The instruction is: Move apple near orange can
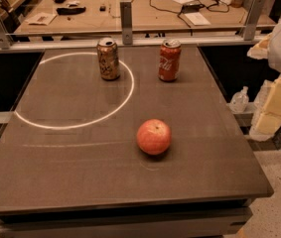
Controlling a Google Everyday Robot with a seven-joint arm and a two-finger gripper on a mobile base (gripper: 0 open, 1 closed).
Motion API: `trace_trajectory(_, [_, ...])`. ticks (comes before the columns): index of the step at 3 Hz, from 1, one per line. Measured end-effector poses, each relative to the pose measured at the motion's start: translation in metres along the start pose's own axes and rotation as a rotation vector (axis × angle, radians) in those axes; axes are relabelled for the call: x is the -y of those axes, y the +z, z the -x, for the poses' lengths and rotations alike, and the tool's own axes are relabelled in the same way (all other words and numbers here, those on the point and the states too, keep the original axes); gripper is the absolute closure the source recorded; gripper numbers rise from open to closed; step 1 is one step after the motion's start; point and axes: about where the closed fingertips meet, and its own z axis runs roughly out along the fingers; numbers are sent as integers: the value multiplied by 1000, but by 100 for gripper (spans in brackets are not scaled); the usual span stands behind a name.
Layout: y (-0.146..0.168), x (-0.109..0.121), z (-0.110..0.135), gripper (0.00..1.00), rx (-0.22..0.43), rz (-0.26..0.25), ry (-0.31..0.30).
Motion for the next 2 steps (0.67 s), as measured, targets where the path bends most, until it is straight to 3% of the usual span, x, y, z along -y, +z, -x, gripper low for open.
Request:
trace_trajectory(1, [0,0,0,0,0,0,0])
trace_trajectory(2, [6,-3,1,0,58,26,52])
